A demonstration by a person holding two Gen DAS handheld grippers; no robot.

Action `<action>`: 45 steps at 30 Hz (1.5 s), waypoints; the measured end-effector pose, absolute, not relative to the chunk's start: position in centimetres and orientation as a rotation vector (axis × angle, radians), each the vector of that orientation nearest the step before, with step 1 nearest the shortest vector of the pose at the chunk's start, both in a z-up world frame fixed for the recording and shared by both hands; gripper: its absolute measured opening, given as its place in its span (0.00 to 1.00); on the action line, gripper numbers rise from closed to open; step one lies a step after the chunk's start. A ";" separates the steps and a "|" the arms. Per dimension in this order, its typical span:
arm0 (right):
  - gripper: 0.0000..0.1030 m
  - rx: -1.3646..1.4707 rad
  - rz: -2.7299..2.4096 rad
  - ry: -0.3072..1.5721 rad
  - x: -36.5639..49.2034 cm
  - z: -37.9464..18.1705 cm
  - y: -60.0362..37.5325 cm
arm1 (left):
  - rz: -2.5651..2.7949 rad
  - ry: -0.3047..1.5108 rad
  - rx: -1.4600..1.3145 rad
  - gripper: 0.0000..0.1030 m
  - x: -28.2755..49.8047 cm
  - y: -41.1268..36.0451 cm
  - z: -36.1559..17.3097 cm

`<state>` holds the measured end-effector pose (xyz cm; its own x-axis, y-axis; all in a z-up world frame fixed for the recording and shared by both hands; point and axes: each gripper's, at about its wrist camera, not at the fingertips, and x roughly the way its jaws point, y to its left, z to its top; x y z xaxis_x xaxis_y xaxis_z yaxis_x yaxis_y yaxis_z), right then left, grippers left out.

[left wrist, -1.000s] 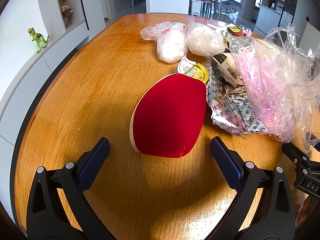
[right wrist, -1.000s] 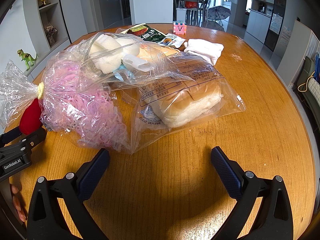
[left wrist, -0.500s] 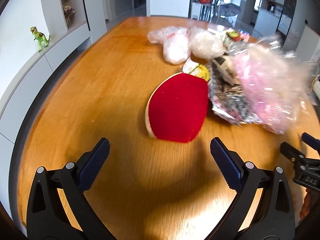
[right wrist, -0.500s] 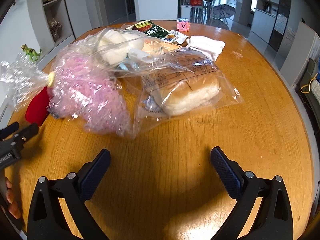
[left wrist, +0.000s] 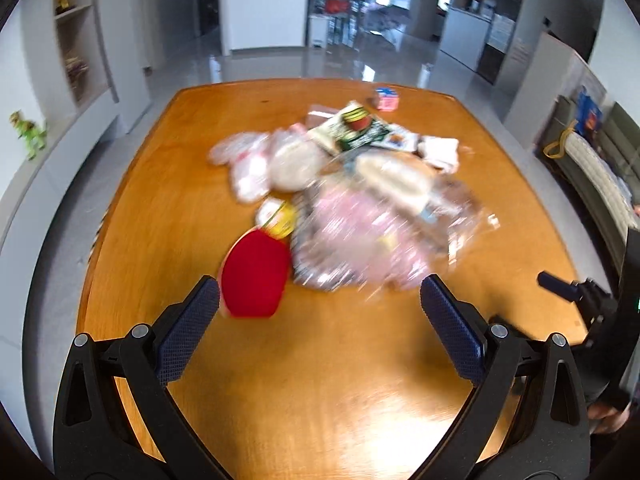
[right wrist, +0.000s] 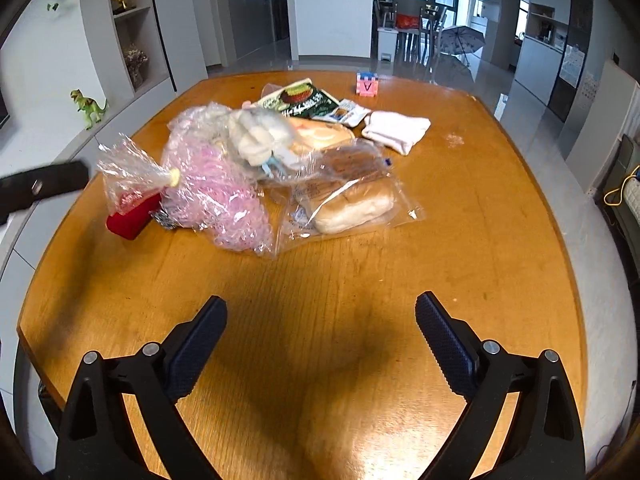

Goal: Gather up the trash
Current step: 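Grasp the pink-tinsel plastic bag with the left gripper while the right gripper grasps the clear bag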

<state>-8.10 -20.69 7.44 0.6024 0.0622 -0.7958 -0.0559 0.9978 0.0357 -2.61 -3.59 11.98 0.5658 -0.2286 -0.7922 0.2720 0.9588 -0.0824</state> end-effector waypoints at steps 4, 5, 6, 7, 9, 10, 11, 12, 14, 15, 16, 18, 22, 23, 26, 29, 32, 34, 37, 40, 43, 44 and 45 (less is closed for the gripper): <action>0.92 -0.009 0.072 0.899 -8.1 9.0 -21.2 | -0.326 1.009 0.099 0.94 0.8 -6.2 12.6; 0.91 -0.011 0.072 0.896 -8.0 9.3 -21.3 | -0.328 1.045 0.104 0.94 2.0 -6.8 12.3; 0.90 -0.010 0.073 0.893 -8.1 9.5 -21.3 | -0.325 1.072 0.100 0.94 2.7 -7.0 12.0; 0.88 -0.003 0.074 0.891 -7.7 9.8 -21.5 | -0.318 1.114 0.090 0.94 3.7 -7.2 11.3; 0.84 0.022 0.076 0.892 -7.2 10.2 -22.0 | -0.324 1.186 0.053 0.94 5.2 -7.4 10.0; 0.83 0.034 0.076 0.892 -7.1 10.4 -22.2 | -0.325 1.227 0.037 0.94 5.9 -7.5 9.1; 0.83 0.050 0.083 0.889 -6.8 10.6 -22.4 | -0.326 1.254 0.023 0.94 6.3 -7.5 8.5; 0.82 0.055 0.085 0.887 -6.6 10.7 -22.5 | -0.331 1.286 0.003 0.94 6.8 -7.5 7.5; 0.79 0.050 0.083 0.884 -5.9 11.0 -22.5 | -0.344 1.307 -0.026 0.94 7.2 -7.5 6.5; 0.77 0.043 0.082 0.883 -5.5 11.1 -22.3 | -0.345 1.305 -0.037 0.91 7.4 -7.5 6.3; 0.76 0.037 0.082 0.884 -5.2 11.2 -22.2 | -0.348 1.301 -0.054 0.75 7.6 -7.4 6.0; 0.74 0.025 0.081 0.890 -4.4 11.2 -21.8 | -0.386 1.323 -0.112 0.62 7.9 -7.2 5.3; 0.68 0.011 0.089 0.898 -3.0 11.2 -20.9 | -0.428 1.305 -0.204 0.50 8.0 -6.0 5.2; 0.66 0.002 0.094 0.902 -2.5 11.3 -20.6 | -0.443 1.298 -0.231 0.48 7.9 -5.6 5.4; 0.59 -0.025 0.105 0.908 -1.0 11.8 -19.7 | -0.489 1.238 -0.276 0.39 7.3 -4.2 6.8; 0.56 -0.045 0.137 0.914 1.1 12.6 -18.3 | -0.511 1.161 -0.306 0.35 6.4 -2.2 8.6; 0.56 -0.092 0.161 0.929 3.1 12.9 -16.4 | -0.503 1.102 -0.309 0.34 5.5 -0.5 9.8; 0.56 -0.145 0.168 0.956 4.6 12.6 -14.9 | -0.503 1.076 -0.307 0.34 5.1 0.3 10.4; 0.64 -0.206 0.144 1.003 6.9 11.5 -13.5 | -0.471 1.021 -0.280 0.34 4.0 1.7 11.5; 0.71 -0.277 0.113 1.069 9.0 9.7 -12.6 | -0.467 0.984 -0.291 0.34 3.2 3.1 12.3; 0.24 -0.294 0.123 1.131 9.7 8.5 -12.5 | -0.445 0.946 -0.279 0.34 2.2 4.6 13.0; 0.23 -0.265 0.135 1.155 9.8 8.3 -12.7 | -0.440 0.937 -0.279 0.34 1.9 5.0 13.2; 0.15 -0.260 0.130 1.152 9.7 8.4 -12.7 | -0.434 0.926 -0.287 0.34 1.6 5.5 13.5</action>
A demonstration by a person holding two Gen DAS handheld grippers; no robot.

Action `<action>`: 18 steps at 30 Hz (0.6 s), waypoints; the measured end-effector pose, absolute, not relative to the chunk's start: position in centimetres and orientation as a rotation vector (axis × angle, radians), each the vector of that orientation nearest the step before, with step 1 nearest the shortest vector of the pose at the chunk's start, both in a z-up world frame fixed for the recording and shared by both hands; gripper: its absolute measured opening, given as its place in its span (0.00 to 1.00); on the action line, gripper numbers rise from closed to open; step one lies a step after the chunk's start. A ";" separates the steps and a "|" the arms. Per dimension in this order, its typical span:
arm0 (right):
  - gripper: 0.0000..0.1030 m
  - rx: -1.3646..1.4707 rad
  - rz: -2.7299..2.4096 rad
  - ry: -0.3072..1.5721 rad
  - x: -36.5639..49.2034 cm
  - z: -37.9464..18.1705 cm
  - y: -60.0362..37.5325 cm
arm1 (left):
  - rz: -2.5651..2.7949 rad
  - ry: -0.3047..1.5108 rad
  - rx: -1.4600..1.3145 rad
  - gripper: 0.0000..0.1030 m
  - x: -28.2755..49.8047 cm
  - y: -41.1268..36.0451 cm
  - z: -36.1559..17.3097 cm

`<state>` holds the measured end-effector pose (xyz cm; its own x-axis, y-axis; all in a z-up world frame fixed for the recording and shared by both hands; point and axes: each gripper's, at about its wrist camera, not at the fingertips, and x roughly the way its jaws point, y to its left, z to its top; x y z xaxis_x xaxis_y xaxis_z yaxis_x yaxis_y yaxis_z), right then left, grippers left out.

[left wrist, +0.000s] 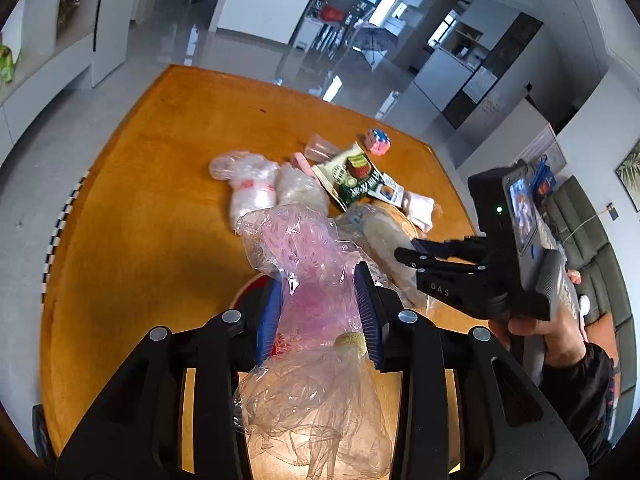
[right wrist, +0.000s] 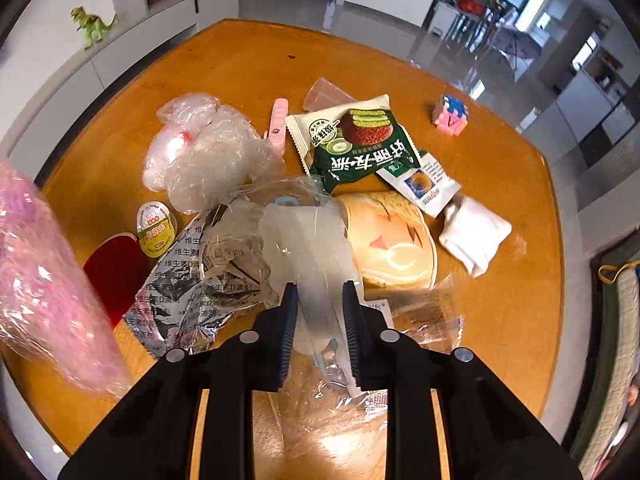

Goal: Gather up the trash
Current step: 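Grasp the pink-tinsel plastic bag with the left gripper while the right gripper grasps the clear bag, then carry both bags to the black bin and open both grippers over it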

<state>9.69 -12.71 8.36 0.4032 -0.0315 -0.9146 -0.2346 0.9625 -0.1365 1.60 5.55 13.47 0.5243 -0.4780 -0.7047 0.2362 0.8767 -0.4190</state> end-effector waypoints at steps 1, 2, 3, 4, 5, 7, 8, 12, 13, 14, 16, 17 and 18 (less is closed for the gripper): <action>0.13 -0.275 0.130 1.138 9.2 8.7 -12.6 | -0.431 0.916 -0.296 0.34 1.3 6.1 13.7; 0.13 -0.277 0.132 1.129 8.8 9.1 -12.5 | -0.427 0.905 -0.302 0.34 1.0 6.6 14.0; 0.12 -0.271 0.134 1.117 8.3 9.6 -12.5 | -0.422 0.896 -0.303 0.34 0.6 7.0 14.2; 0.12 -0.271 0.135 1.095 7.5 10.4 -12.4 | -0.414 0.885 -0.304 0.34 0.3 7.4 14.5; 0.12 -0.275 0.135 1.082 7.1 11.0 -12.2 | -0.409 0.877 -0.307 0.34 0.0 7.7 14.6; 0.12 -0.260 0.148 1.043 5.4 12.7 -12.0 | -0.401 0.866 -0.322 0.34 -0.9 8.5 15.0; 0.12 -0.253 0.154 1.030 4.8 13.2 -11.9 | -0.393 0.861 -0.330 0.34 -1.4 8.8 15.1; 0.12 -0.219 0.214 0.987 1.8 15.4 -10.6 | -0.336 0.823 -0.316 0.34 -4.0 10.6 15.9; 0.12 -0.213 0.236 0.979 1.1 15.6 -9.9 | -0.329 0.816 -0.319 0.34 -4.7 11.1 16.0; 0.12 -0.209 0.254 0.973 0.5 15.8 -9.3 | -0.318 0.809 -0.319 0.34 -5.5 11.6 16.0; 0.12 -0.199 0.301 0.960 -1.1 16.0 -7.7 | -0.277 0.793 -0.311 0.34 -7.3 12.8 16.1; 0.12 -0.193 0.333 0.955 -1.9 16.0 -6.8 | -0.262 0.787 -0.311 0.34 -8.2 13.4 16.0; 0.12 -0.188 0.352 0.952 -2.4 15.9 -6.1 | -0.240 0.779 -0.315 0.34 -9.3 14.3 15.9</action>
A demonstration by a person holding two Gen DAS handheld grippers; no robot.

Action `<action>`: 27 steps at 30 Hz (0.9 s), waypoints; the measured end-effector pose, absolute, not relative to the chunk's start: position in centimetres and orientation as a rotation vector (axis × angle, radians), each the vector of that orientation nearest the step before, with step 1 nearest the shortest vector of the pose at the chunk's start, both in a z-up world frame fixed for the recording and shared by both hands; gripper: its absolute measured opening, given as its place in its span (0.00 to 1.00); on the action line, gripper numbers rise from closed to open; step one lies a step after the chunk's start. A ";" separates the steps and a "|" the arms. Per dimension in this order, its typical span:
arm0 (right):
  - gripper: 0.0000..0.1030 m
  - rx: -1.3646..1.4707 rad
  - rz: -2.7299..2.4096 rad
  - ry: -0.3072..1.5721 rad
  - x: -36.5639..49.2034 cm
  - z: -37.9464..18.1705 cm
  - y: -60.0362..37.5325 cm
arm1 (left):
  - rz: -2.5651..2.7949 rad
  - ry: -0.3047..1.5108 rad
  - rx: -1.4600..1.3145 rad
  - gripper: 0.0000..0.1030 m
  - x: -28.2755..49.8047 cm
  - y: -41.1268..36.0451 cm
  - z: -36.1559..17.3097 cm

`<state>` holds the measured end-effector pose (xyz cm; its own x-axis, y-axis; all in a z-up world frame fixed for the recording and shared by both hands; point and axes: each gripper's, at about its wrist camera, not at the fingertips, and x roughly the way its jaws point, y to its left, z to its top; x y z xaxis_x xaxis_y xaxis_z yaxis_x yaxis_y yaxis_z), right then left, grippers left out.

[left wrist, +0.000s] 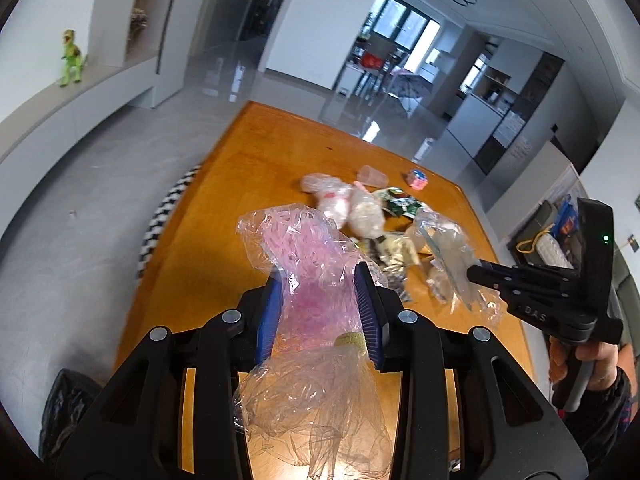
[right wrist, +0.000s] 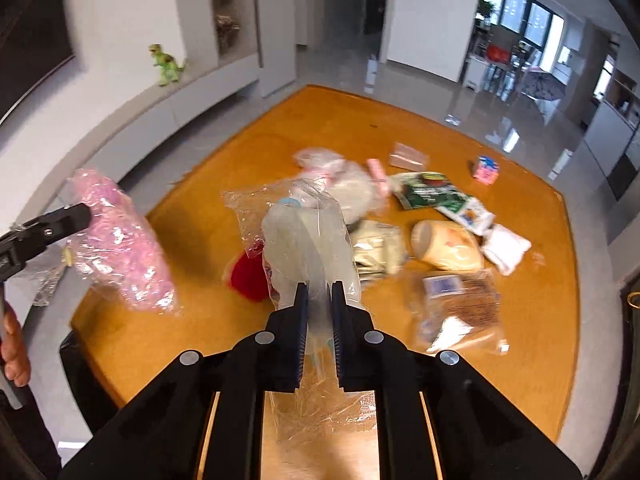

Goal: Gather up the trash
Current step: 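Carry both bags to the black bin and open both grippers over it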

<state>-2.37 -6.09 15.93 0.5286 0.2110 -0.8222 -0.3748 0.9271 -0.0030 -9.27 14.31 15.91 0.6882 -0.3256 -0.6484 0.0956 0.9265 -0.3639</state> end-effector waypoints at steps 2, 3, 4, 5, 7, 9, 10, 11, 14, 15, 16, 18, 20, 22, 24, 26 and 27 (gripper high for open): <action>0.13 -0.184 0.409 0.947 -3.8 15.6 -4.0 | -0.204 0.767 -0.322 0.34 -11.0 15.9 15.7; 0.13 -0.187 0.435 0.944 -4.5 15.5 -2.9 | -0.178 0.761 -0.323 0.34 -12.1 16.9 15.5; 0.12 -0.193 0.471 0.943 -5.2 15.2 -1.4 | -0.156 0.757 -0.324 0.34 -12.8 17.7 15.4; 0.13 -0.198 0.494 0.942 -5.8 15.0 -0.4 | -0.133 0.754 -0.324 0.34 -13.7 18.6 15.3; 0.12 -0.215 0.557 0.941 -7.3 14.6 2.2 | -0.083 0.750 -0.329 0.34 -15.6 20.3 14.9; 0.13 -0.235 0.607 0.940 -8.7 14.3 4.4 | -0.036 0.745 -0.342 0.34 -17.5 22.2 14.5; 0.13 -0.252 0.641 0.937 -9.6 14.3 6.0 | -0.014 0.743 -0.346 0.34 -18.4 22.9 14.3; 0.12 -0.257 0.660 0.937 -10.2 14.3 6.8 | 0.012 0.741 -0.349 0.34 -19.2 23.7 14.0; 0.12 -0.279 0.750 0.939 -12.3 14.1 10.6 | 0.095 0.744 -0.351 0.34 -21.9 26.0 13.0; 0.13 -0.283 0.774 0.942 -12.8 14.0 11.4 | 0.125 0.746 -0.355 0.34 -22.9 26.9 12.6; 0.13 -0.291 0.814 0.946 -13.8 13.8 12.9 | 0.154 0.748 -0.359 0.34 -23.9 27.7 12.3; 0.13 -0.300 0.889 0.948 -15.7 13.4 15.4 | 0.215 0.755 -0.357 0.34 -25.8 29.2 11.5; 0.13 -0.304 0.952 0.956 -17.1 13.0 17.6 | 0.279 0.769 -0.355 0.34 -27.6 30.4 10.7; 0.13 -0.314 1.022 0.968 -18.8 12.3 20.1 | 0.343 0.786 -0.364 0.34 -29.5 32.1 9.6; 0.13 -0.328 1.075 0.985 -20.2 11.5 22.4 | 0.394 0.810 -0.380 0.34 -31.1 33.5 8.3; 0.13 -0.341 1.120 1.012 -21.4 10.2 24.6 | 0.450 0.830 -0.391 0.34 -32.4 34.6 7.1; 0.13 -0.349 1.138 1.032 -22.0 9.3 25.8 | 0.481 0.842 -0.399 0.34 -33.0 35.3 6.4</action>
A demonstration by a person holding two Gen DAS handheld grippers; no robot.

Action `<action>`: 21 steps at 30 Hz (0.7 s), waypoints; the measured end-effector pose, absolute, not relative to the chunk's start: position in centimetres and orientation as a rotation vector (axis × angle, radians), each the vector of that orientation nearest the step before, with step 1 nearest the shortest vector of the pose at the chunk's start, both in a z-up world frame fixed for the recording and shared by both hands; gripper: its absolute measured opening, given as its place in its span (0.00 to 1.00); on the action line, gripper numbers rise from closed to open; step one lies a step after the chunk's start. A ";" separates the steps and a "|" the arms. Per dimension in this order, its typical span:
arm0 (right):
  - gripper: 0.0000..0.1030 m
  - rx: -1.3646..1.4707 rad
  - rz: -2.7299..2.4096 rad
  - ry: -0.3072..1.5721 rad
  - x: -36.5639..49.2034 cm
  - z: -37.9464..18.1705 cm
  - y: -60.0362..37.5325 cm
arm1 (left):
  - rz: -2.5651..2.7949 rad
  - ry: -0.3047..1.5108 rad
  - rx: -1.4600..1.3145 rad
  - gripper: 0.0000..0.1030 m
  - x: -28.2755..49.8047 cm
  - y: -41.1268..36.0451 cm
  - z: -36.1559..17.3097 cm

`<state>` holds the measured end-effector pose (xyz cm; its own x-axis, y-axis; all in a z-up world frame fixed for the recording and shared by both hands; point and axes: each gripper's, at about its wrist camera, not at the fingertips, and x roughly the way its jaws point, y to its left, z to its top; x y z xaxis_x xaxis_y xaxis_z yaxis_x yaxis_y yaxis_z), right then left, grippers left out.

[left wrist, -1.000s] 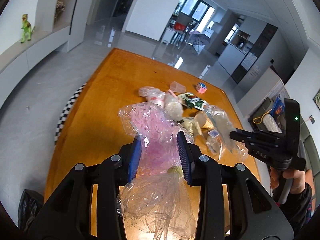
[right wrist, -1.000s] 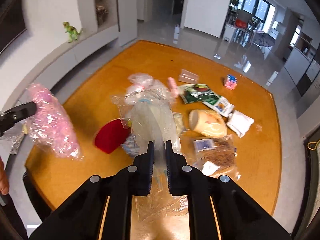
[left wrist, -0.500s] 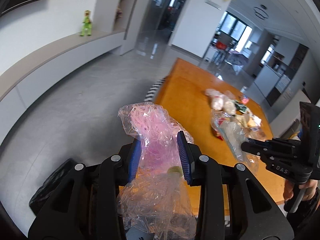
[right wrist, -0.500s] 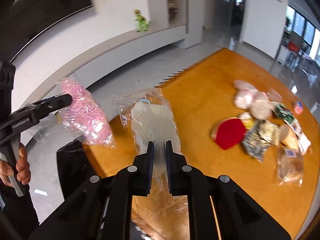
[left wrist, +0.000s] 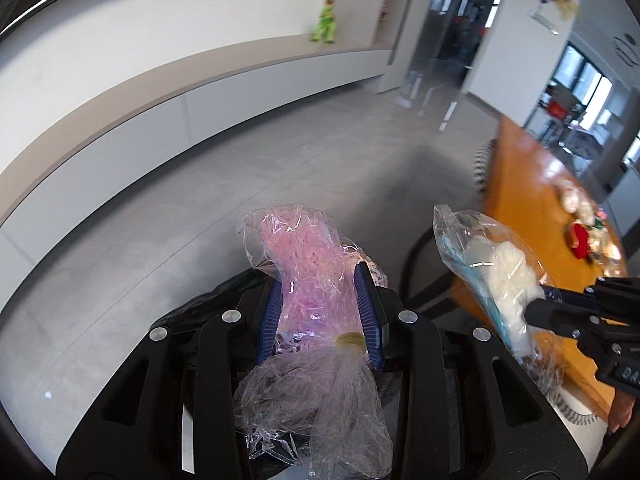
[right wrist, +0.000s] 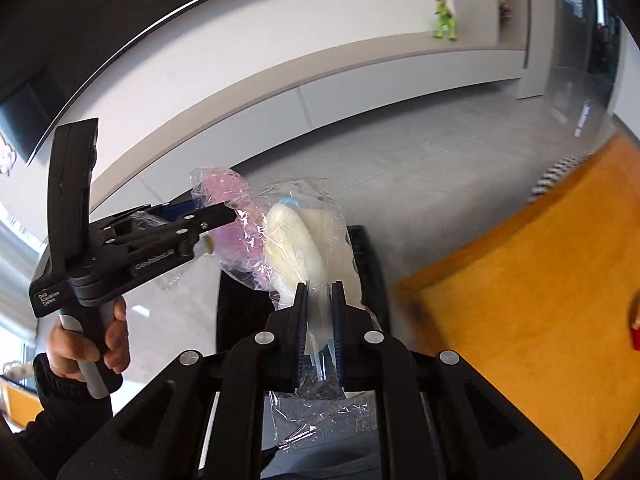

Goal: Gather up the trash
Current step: 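Carry both bags to the black bin and open both grippers over it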

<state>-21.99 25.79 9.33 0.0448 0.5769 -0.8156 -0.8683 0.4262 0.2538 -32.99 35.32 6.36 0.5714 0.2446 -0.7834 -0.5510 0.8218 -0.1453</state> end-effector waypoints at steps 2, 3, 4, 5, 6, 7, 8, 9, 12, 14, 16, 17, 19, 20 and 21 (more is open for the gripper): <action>0.13 -0.349 1.157 1.065 -22.3 8.0 27.0 | 0.524 0.859 -0.422 0.35 -34.0 36.5 5.2; 0.17 -0.345 1.165 1.082 -22.6 7.4 27.6 | 0.543 0.871 -0.429 0.39 -34.4 37.0 4.5; 0.36 -0.354 1.173 1.094 -22.7 6.6 28.5 | 0.557 0.877 -0.434 0.59 -34.7 37.5 4.0; 0.51 -0.380 1.163 1.098 -22.9 5.9 29.3 | 0.583 0.869 -0.446 0.80 -35.0 37.9 3.7; 0.72 -0.397 1.127 1.092 -23.0 5.4 29.8 | 0.630 0.859 -0.456 0.95 -35.4 38.4 3.5; 0.73 -0.392 1.114 1.084 -23.3 5.4 29.4 | 0.673 0.854 -0.455 0.94 -35.6 38.8 3.3; 0.73 -0.390 1.116 1.085 -23.3 5.2 29.6 | 0.709 0.853 -0.459 0.94 -35.8 39.3 3.1; 0.73 -0.391 1.122 1.099 -23.2 5.1 29.6 | 0.728 0.851 -0.473 0.94 -36.0 39.9 2.9; 0.73 -0.395 1.118 1.100 -22.8 5.2 28.8 | 0.720 0.863 -0.509 0.95 -36.3 40.6 2.3; 0.73 -0.394 1.122 1.088 -22.5 5.3 29.1 | 0.710 0.865 -0.510 0.94 -36.1 40.9 2.1; 0.73 -0.389 1.116 1.076 -22.4 5.6 28.3 | 0.699 0.868 -0.506 0.95 -36.0 40.6 2.1; 0.73 -0.385 1.113 1.070 -22.2 5.9 28.1 | 0.691 0.870 -0.503 0.95 -36.0 40.4 2.0; 0.73 -0.376 1.105 1.063 -22.0 6.3 27.4 | 0.677 0.873 -0.489 0.94 -35.2 39.6 2.6; 0.73 -0.370 1.101 1.060 -22.1 6.7 26.7 | 0.673 0.874 -0.481 0.95 -34.7 39.4 2.7; 0.73 -0.365 1.092 1.052 -21.8 6.9 26.1 | 0.664 0.874 -0.473 0.95 -34.1 39.0 2.9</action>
<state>-21.79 26.07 6.93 0.0649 0.5442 -0.8364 -0.8562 0.4609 0.2335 -34.14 39.01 2.89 0.4661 0.3338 -0.8194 -0.7000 0.7055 -0.1108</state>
